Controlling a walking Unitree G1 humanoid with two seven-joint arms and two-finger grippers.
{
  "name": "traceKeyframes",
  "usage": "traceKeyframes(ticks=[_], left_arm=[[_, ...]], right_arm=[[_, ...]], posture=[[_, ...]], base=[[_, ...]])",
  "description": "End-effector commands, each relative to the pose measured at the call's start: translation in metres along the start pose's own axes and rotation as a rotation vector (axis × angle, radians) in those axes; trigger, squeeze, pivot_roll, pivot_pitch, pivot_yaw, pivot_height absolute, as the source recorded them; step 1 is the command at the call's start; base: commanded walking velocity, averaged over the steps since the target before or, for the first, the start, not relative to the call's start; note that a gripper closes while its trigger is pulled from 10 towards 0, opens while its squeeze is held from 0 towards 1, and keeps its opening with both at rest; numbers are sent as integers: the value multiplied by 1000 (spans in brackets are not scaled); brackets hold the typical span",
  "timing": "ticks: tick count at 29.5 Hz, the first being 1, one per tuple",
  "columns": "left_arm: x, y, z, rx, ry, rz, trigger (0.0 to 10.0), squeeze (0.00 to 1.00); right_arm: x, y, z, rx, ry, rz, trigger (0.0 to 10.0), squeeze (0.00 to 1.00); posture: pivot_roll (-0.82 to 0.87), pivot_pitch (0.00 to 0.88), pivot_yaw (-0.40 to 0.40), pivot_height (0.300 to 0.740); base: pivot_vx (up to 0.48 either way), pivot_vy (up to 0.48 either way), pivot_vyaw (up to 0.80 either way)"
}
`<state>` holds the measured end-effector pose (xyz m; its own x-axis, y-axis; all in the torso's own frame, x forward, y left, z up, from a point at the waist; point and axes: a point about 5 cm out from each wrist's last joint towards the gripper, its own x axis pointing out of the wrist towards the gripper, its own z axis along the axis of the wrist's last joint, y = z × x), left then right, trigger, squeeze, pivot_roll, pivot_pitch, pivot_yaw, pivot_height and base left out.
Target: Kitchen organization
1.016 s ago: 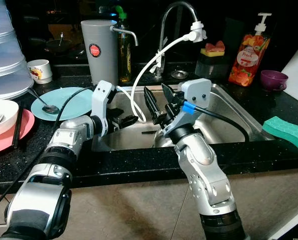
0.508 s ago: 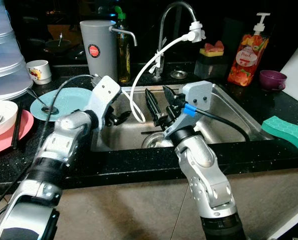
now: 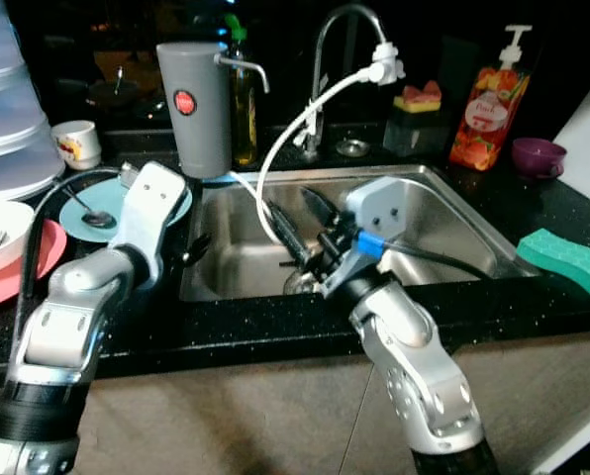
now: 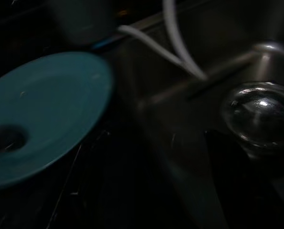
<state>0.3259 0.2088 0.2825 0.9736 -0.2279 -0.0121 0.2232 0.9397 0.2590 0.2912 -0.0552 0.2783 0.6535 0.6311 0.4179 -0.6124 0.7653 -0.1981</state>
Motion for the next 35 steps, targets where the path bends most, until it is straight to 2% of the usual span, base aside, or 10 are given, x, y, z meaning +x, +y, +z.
traceKeyframes(ticks=[1,3,5,11,13,17,23,25,34,35], left_arm=[[-9,8,-6,-72,53,57,10000,0],[-17,15,-12,-117,98,109,10000,0],[-23,24,-16,-106,126,153,10000,0],[-35,36,-25,-127,195,228,10000,0],[-44,42,-40,-207,275,252,10000,0],[-48,46,-46,-228,307,258,10000,0],[-53,42,-51,-296,329,170,10000,0],[-55,45,-55,-270,342,208,10000,0],[-65,47,-70,-265,424,226,10000,0],[-66,46,-73,-270,434,224,6000,0]], right_arm=[[-3,10,-1,13,12,88,10000,0],[-6,17,-6,14,44,163,10000,0],[-9,22,-10,19,69,210,10000,0],[-13,25,-14,22,92,240,10000,0],[-13,25,-15,31,94,232,10000,0],[-13,24,-15,34,94,220,10000,0],[-14,22,-15,29,94,204,10000,0],[-14,21,-15,28,94,199,10000,0],[-14,21,-15,29,92,193,10000,0],[-13,21,-15,28,90,191,10000,0]], posture=[[113,135,14,740],[125,141,12,740],[127,143,13,740],[129,147,14,740],[129,147,15,740],[129,147,15,740],[128,141,15,740],[127,140,14,740],[132,136,11,740],[132,136,11,740]], base=[[0,0,0],[0,0,0],[0,0,0],[0,0,0],[0,0,0],[0,0,0],[0,0,0],[0,0,0],[0,0,0],[0,0,0]])
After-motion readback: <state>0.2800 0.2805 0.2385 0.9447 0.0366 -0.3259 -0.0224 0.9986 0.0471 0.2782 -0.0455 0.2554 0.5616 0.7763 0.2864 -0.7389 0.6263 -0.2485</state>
